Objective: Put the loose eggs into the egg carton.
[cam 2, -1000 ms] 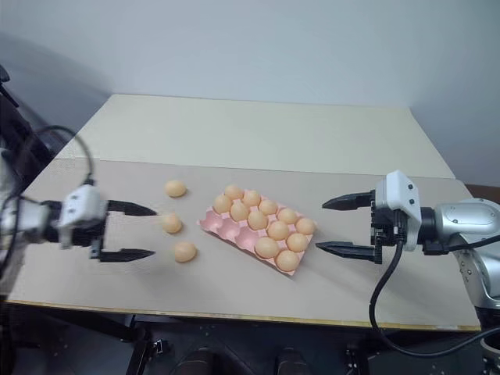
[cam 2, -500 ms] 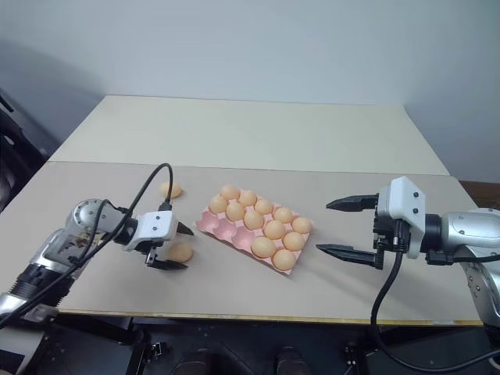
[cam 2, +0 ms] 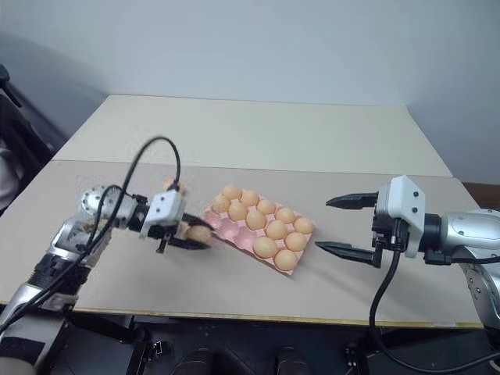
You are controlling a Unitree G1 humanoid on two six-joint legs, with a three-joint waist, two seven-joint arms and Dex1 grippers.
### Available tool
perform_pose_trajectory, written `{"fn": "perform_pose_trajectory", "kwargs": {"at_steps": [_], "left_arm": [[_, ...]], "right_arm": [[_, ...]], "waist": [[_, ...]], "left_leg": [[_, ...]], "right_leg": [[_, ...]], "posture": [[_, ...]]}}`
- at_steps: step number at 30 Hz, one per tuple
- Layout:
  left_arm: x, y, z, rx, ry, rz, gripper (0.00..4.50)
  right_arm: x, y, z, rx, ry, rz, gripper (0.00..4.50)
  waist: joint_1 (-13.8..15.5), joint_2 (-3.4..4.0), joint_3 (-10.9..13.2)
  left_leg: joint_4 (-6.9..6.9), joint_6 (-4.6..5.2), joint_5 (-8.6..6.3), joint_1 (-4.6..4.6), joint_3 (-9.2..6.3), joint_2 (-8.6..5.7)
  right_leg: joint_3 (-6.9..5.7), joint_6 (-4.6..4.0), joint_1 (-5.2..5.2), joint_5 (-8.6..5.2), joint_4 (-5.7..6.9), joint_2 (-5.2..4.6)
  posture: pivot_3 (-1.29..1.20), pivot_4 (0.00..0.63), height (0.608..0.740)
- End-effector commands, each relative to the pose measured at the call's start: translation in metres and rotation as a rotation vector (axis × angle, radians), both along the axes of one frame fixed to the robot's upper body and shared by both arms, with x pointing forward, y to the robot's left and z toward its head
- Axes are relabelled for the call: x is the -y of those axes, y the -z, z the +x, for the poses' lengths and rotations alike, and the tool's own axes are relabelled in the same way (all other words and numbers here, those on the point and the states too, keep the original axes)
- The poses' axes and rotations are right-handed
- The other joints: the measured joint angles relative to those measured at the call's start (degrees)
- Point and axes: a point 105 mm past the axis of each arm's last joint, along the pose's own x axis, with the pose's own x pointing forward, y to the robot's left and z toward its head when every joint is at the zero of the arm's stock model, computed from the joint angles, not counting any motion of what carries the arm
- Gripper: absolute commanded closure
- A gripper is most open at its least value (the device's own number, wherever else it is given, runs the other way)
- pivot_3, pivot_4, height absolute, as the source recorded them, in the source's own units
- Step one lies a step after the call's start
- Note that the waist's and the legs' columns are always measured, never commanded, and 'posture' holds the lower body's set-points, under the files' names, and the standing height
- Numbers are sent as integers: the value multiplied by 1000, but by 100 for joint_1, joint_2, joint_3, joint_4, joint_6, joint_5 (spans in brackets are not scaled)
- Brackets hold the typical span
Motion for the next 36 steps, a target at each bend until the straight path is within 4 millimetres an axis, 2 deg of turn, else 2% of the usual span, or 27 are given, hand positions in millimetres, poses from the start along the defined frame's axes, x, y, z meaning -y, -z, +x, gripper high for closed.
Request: {"fn": "perform_pose_trajectory", "kwargs": {"at_steps": [1, 5, 9, 15, 17, 19, 21, 24, 28, 30, 34, 36], "left_arm": [[21, -12, 2, 37, 22, -66, 2759], [46, -4, 13, 52, 8, -81, 2759], [58, 10, 21, 75, -20, -46, 2759], [64, 18, 20, 48, -11, -44, 834], [63, 11, 21, 66, -23, -62, 135], [59, 2, 23, 82, -40, -80, 29], [47, -14, 26, 107, -69, -110, 29], [10, -42, 30, 124, -171, -160, 29], [-60, -59, 12, 106, -295, -170, 29], [-77, -64, 4, 58, -347, -200, 29], [-126, -60, -15, 81, -497, -154, 29], [-140, -59, -27, 85, -527, -170, 29]], "right_arm": [[-1, -10, 0, 51, -5, 4, 0], [-2, -11, 0, 54, -4, 4, 0], [-3, -13, -3, 59, 1, 2, 0], [-2, -12, -5, 62, 16, -1, 0], [-2, -13, -5, 62, 18, 2, 0], [-2, -13, -5, 63, 18, 4, 0], [-4, -13, -4, 63, 16, 7, 0], [-6, -12, -3, 61, 4, 17, 0], [-8, -10, 2, 54, -10, 30, 0], [-9, -9, 3, 53, -14, 33, 0], [-11, -9, 8, 42, -34, 51, 0], [-11, -9, 9, 37, -36, 52, 0]], "waist": [[-5, 0, 0], [-2, 0, 0], [-21, 0, 0], [-17, 0, 0], [-15, 0, 0], [-15, 0, 0], [-24, 0, 0], [-81, 0, 0], [-174, 2, 0], [-177, 2, 0], [-118, 1, 0], [-110, 2, 0]], "left_leg": [[0, 0, 0, 0, -1, 0], [1, 0, 0, -1, -3, -3], [1, 1, 0, 0, -4, -5], [1, 1, 0, -1, -4, -5], [1, 1, 0, -1, -4, -5], [1, 1, 0, -1, -4, -5], [1, 1, 0, -1, -4, -5], [-1, 1, 0, 0, -4, -4], [-6, 0, 0, 5, -3, 0], [-7, 0, 0, 4, -2, 0], [-4, 0, 0, 4, -2, -2], [-7, 0, 0, 5, -1, 0]], "right_leg": [[0, 0, 0, 0, 0, 0], [0, 1, 0, 1, -1, 0], [2, 1, 0, 1, -1, 0], [3, 1, -1, 1, -1, -1], [3, 1, 0, 1, -1, -1], [3, 2, 0, 1, -1, -1], [3, 2, 0, 1, -1, -1], [5, 2, -4, 1, 2, 0], [8, 2, -5, 0, 7, 1], [7, 3, -5, -1, 5, -1], [0, 7, -3, -3, 10, -8], [0, 6, -5, -4, 7, -6]], "posture": [[0, 150, 740], [0, 150, 740], [0, 150, 740], [0, 150, 740], [0, 150, 740], [0, 150, 740], [0, 150, 740], [0, 150, 740], [0, 150, 740], [0, 150, 740], [0, 150, 740], [0, 150, 740]]}}
